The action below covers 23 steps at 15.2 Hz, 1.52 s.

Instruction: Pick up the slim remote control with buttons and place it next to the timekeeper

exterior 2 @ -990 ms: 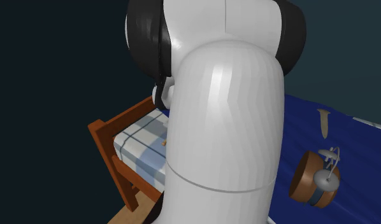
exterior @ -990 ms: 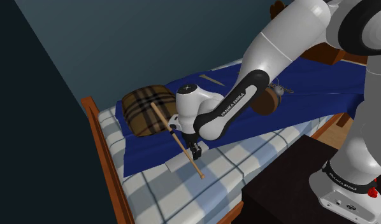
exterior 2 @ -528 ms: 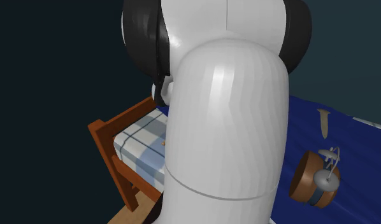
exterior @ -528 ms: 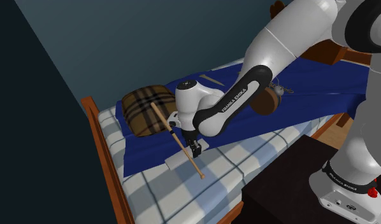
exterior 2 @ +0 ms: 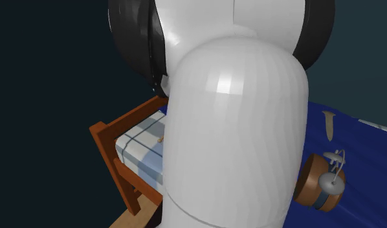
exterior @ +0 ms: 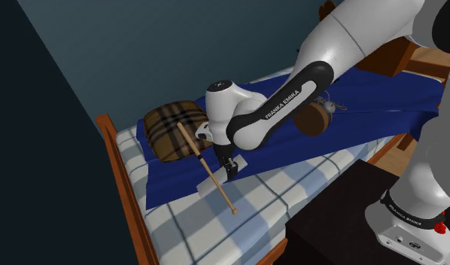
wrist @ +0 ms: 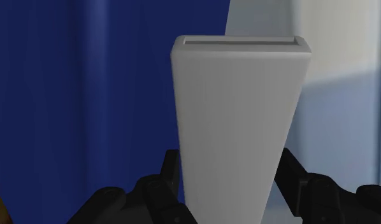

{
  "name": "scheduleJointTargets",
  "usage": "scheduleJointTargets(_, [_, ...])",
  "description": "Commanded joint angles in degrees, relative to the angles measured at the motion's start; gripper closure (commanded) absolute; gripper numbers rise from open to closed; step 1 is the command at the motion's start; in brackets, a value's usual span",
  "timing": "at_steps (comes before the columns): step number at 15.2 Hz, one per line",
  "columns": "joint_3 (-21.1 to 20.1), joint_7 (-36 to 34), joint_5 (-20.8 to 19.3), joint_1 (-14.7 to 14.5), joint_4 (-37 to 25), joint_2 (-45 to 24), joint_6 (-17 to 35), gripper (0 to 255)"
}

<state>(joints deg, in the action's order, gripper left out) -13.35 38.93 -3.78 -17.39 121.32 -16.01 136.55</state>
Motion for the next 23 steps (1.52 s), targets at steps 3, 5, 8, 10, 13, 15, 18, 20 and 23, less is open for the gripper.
scheduleJointTargets(3, [-0.30,0.40,0.72,0.18,-0.74,2.03,-2.69,255])
scheduleJointTargets(5, [-0.41,0.61,1.06,0.27,-1.13,3.02,-4.05,255])
scheduleJointTargets(8, [-0.56,0.91,1.54,0.39,-1.82,4.43,-6.11,255])
scheduleJointTargets(10, [-0.63,1.09,1.84,0.47,-2.34,5.32,-7.49,255])
scheduleJointTargets(13, [-0.73,1.34,2.25,0.56,-3.22,6.58,-9.59,255])
scheduleJointTargets(15, [-0.77,1.50,2.50,0.61,-3.87,7.37,-11.00,255])
scheduleJointTargets(18, [-0.83,1.71,2.84,0.68,-4.93,8.47,-13.13,255])
scheduleJointTargets(20, [-0.86,1.83,3.05,0.72,-5.70,9.15,-14.56,255])
scheduleJointTargets(23, [-0.88,1.99,3.33,0.77,-6.96,10.08,-16.72,255])
